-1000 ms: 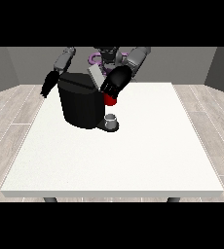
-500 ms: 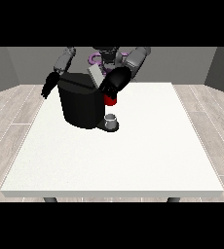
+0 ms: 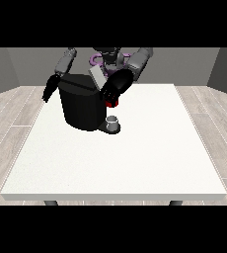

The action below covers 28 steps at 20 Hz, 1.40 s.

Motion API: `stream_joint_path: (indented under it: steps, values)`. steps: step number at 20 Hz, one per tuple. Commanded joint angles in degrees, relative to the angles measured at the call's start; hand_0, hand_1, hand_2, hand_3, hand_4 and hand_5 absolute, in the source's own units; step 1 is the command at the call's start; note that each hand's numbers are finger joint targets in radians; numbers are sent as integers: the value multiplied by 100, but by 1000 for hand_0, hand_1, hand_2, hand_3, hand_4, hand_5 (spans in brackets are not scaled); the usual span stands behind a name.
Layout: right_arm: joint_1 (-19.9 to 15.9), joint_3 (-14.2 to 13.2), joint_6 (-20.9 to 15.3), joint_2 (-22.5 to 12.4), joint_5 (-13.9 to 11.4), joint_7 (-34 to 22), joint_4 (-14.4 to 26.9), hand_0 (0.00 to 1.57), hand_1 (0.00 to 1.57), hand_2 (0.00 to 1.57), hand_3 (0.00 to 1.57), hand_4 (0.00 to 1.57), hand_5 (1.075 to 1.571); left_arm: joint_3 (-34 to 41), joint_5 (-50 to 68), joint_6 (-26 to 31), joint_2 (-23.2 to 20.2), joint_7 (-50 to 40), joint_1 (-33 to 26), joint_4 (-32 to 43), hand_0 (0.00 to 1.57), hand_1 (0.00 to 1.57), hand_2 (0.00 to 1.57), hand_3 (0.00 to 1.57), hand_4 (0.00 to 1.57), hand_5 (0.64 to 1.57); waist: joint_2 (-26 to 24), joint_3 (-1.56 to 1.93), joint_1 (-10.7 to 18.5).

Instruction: Insert the coffee pod into the coffee machine and close the lid

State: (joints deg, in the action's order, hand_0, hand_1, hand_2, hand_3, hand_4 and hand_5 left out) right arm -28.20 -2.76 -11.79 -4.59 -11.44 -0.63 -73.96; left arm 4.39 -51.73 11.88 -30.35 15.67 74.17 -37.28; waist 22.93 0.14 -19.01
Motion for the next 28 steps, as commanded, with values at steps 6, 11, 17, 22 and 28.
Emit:
stream_joint_path:
  steps: [6, 11, 17, 22, 28]
  values:
    - [38, 163, -42, 19, -182, -139, -123, 0, 0, 0, 0, 152, 1571, 77, -160, -263, -96, 1, -13, 235, 0, 0, 525, 452, 0, 1571, 33, -13, -116]
    - [218, -2, -128, 84, -66, -126, 93, 0, 0, 0, 0, 90, 1571, 46, -129, -104, 63, -13, -283, 213, 0, 0, 299, 199, 0, 1571, -319, -13, 220]
    - [497, -764, 97, -302, 453, 303, 1005, 0, 0, 0, 0, 0, 1571, -87, 101, 411, 688, -156, -710, -172, 0, 0, 0, 0, 0, 1571, -1123, -8, 1056]
    - [1243, -547, -117, 47, 277, 418, 1108, 0, 0, 0, 0, 0, 1571, 405, 875, 377, 1437, -72, -1326, -273, 0, 0, 130, 0, 0, 1571, -1985, -12, 1436]
    - [1755, -740, 24, -129, 425, 508, 1110, 0, 0, 0, 0, 0, 1571, 1809, 2605, 204, 2478, 334, -2514, -125, 0, 0, 0, 0, 408, 1571, -2602, -35, 2046]
